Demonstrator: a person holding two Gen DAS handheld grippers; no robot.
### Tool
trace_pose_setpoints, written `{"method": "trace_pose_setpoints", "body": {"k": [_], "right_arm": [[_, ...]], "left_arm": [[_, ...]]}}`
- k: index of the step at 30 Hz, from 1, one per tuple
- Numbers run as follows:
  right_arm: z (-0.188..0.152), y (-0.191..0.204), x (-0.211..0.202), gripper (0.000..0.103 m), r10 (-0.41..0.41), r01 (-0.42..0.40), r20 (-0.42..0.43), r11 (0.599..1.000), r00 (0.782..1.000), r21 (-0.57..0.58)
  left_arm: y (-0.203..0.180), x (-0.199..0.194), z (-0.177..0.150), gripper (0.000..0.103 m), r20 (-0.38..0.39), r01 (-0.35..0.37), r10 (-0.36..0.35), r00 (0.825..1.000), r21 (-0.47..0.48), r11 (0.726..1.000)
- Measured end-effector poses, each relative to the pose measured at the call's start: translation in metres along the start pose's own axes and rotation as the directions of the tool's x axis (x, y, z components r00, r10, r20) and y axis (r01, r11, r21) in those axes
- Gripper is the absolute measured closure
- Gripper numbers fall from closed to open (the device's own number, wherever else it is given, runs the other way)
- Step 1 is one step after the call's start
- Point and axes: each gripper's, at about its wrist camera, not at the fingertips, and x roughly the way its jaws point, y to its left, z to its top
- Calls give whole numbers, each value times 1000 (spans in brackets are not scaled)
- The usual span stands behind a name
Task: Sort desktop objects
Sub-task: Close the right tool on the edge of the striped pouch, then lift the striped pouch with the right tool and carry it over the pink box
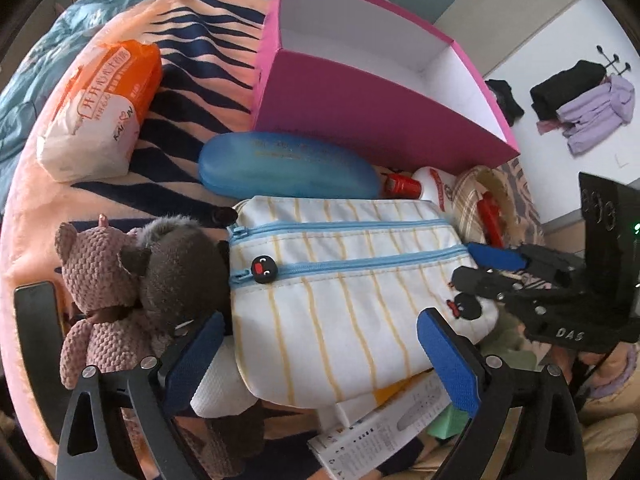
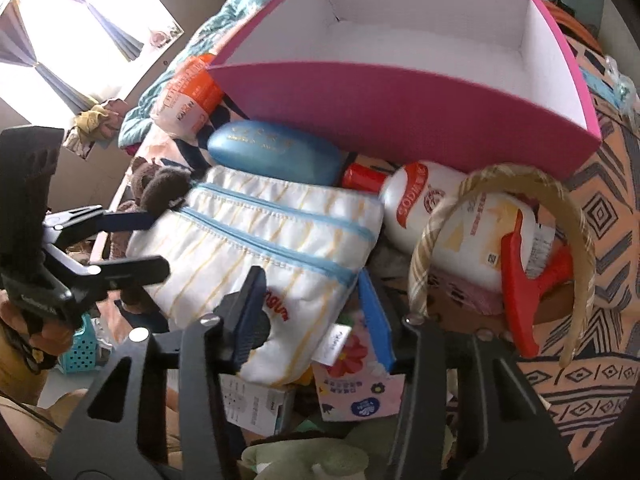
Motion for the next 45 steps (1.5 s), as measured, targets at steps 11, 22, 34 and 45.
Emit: {"method": "trace_pose_setpoints", "body": {"k": [11,22,34,45], "right_arm": [[-2,-2,8,52,4,-4,-13,1000,1000,6],[2,1,-6,59,-59,60,33,997,998,-38],[3,5,-34,61,-30,41,112,994,993,-97],[8,8,-73,61,13,25,206,984,978,-179]], "left_arm": [[3,11,6,4,-41,56,-57,998,-28,998],[-18,-9,2,4,18,24,-24,1000,-23,999],[-42,-44,1,10,119,-70,72,990,-15,997],[-76,-77,2,10,247,-135,138,959,-32,990]]}}
